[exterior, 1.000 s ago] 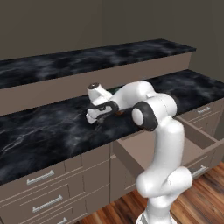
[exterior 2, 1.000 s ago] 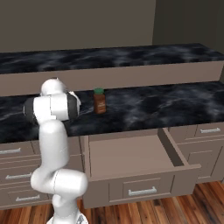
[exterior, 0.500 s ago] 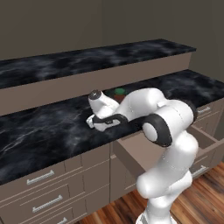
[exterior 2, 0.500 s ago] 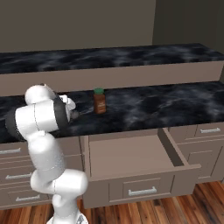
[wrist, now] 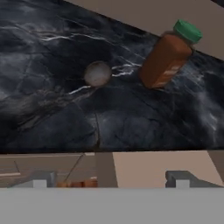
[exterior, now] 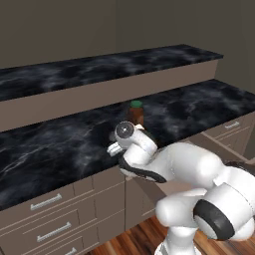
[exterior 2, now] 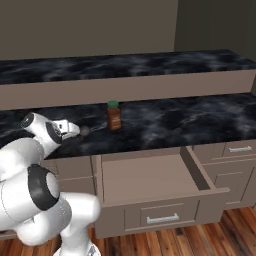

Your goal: Pick the ladle from the drawer and place it on the counter.

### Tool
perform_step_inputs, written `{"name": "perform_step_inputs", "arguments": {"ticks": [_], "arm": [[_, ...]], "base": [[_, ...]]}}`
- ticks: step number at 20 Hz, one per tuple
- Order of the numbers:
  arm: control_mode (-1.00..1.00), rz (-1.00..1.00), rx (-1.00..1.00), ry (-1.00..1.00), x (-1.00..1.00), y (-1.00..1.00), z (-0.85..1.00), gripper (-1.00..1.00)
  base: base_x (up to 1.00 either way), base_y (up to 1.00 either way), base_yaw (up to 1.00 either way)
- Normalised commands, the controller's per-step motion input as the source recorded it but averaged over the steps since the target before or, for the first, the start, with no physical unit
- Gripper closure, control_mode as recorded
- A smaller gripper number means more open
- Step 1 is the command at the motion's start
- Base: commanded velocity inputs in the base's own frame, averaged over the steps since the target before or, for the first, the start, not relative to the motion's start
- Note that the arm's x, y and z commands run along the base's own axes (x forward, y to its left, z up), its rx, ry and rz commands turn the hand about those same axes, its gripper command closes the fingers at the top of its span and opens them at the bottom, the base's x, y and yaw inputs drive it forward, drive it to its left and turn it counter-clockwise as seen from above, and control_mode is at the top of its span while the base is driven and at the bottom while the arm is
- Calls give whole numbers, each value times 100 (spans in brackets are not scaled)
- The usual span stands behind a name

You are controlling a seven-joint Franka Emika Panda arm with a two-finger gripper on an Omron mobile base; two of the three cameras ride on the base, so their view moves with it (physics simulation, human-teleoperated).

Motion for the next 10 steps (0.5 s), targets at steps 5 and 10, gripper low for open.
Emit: {"name": "perform_step_inputs", "arguments": {"ticks": [5, 10], "arm": [[-100, 0, 7, -18, -90, -1, 52, -100], [-100, 0, 5, -8, -32, 0, 33, -100]], "base": [[0, 0, 0], [0, 0, 0]]}}
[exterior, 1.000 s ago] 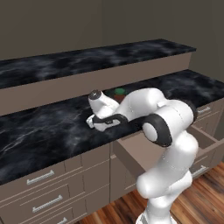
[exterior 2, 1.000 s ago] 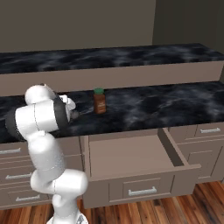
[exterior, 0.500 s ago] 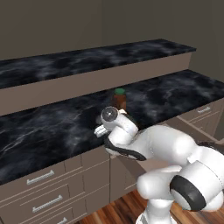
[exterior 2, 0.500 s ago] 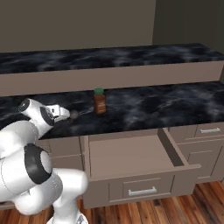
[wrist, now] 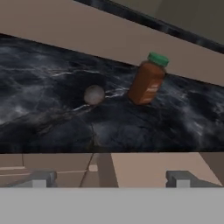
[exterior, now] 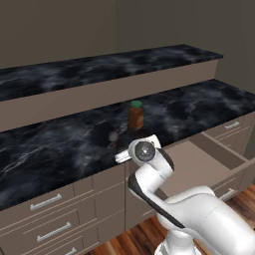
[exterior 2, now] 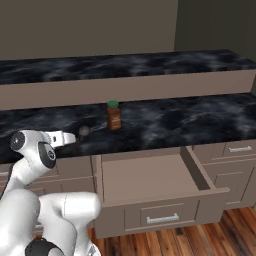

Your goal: Pick the ladle from the drawer and place it on the counter.

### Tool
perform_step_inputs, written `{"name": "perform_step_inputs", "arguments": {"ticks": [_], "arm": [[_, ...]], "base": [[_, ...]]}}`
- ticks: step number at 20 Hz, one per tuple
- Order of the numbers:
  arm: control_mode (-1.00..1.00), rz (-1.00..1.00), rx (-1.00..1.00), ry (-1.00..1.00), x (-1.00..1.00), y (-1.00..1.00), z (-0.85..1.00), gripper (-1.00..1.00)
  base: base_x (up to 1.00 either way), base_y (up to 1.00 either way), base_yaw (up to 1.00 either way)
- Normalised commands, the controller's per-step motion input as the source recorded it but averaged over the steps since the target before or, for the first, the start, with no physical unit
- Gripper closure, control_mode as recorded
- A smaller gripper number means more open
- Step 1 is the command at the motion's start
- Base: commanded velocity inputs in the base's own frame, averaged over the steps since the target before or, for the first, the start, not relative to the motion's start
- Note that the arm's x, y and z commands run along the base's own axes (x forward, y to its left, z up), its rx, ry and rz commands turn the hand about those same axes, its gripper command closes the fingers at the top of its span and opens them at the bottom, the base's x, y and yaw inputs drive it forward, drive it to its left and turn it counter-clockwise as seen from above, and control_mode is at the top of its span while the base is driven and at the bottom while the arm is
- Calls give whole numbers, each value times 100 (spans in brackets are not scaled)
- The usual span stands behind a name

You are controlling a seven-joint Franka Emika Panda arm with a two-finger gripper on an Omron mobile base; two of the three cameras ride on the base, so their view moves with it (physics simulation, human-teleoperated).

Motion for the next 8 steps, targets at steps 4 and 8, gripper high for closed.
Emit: {"name": "perform_step_inputs", "arguments": {"ticks": [4, 8], "arm": [[-100, 0, 1, 0, 0, 0, 1, -100], [-100, 0, 0, 0, 0, 0, 0, -100]], "base": [[0, 0, 0], [0, 0, 0]]}}
